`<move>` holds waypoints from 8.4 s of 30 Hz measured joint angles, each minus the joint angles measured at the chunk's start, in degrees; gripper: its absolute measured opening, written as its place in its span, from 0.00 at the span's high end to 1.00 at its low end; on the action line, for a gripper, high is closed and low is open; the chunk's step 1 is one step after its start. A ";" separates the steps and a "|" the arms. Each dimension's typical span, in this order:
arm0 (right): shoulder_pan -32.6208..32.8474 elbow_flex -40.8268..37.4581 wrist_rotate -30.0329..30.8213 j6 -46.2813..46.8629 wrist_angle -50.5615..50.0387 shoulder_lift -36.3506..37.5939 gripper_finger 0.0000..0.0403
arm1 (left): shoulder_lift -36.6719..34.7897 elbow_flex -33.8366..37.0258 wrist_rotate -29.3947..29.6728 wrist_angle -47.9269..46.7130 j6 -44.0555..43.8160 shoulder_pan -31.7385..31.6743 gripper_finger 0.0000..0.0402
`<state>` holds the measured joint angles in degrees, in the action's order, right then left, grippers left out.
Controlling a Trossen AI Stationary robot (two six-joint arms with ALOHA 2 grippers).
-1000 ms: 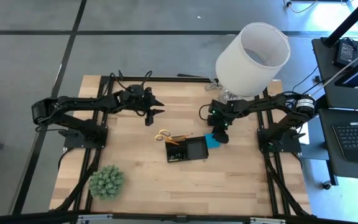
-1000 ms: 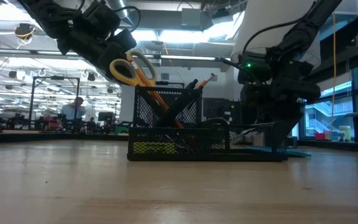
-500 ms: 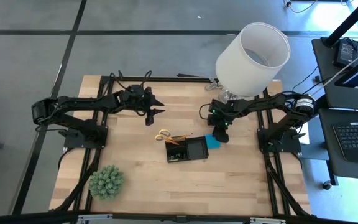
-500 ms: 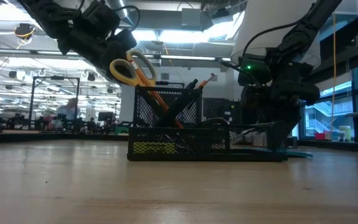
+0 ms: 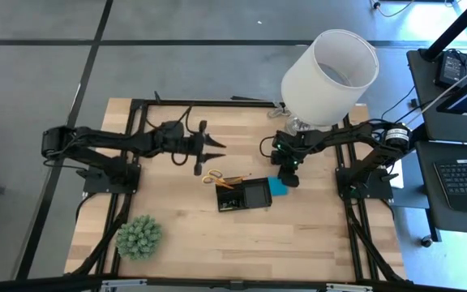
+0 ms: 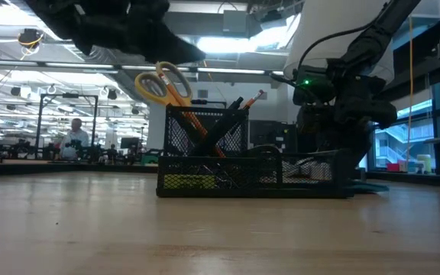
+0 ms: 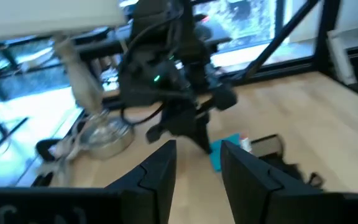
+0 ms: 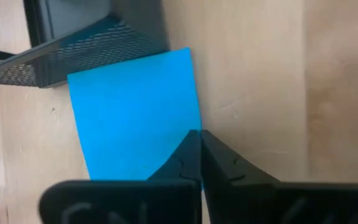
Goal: Pick and place office supplies into organizer
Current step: Put the blue sticky notes into the desk organizer
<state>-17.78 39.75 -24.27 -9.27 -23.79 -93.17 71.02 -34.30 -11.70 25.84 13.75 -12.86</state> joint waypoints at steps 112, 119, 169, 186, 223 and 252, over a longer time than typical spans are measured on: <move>48.58 3.41 29.17 100.35 7.90 -0.96 0.99 | 54.77 -36.70 35.49 1.40 36.99 41.76 0.68; 48.56 3.41 29.27 100.35 8.22 -0.96 0.99 | 54.82 -36.70 34.84 1.63 38.98 40.30 0.68; 48.54 3.48 29.22 100.29 9.28 -0.90 0.99 | 57.03 -47.36 27.01 -20.90 26.54 37.17 0.62; 48.56 3.48 29.24 100.07 9.22 -0.87 0.99 | 57.53 -48.39 36.44 -20.31 25.43 37.11 0.65; 48.54 3.50 29.24 99.17 9.46 -0.85 0.99 | 60.30 -49.32 39.15 -23.26 27.60 36.70 0.65; 48.56 3.48 29.32 98.82 9.90 -0.85 0.97 | 60.33 -49.27 37.42 -22.35 27.72 36.19 0.99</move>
<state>30.79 43.22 5.05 89.55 -13.89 -94.02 131.35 -83.57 25.71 3.49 41.47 23.33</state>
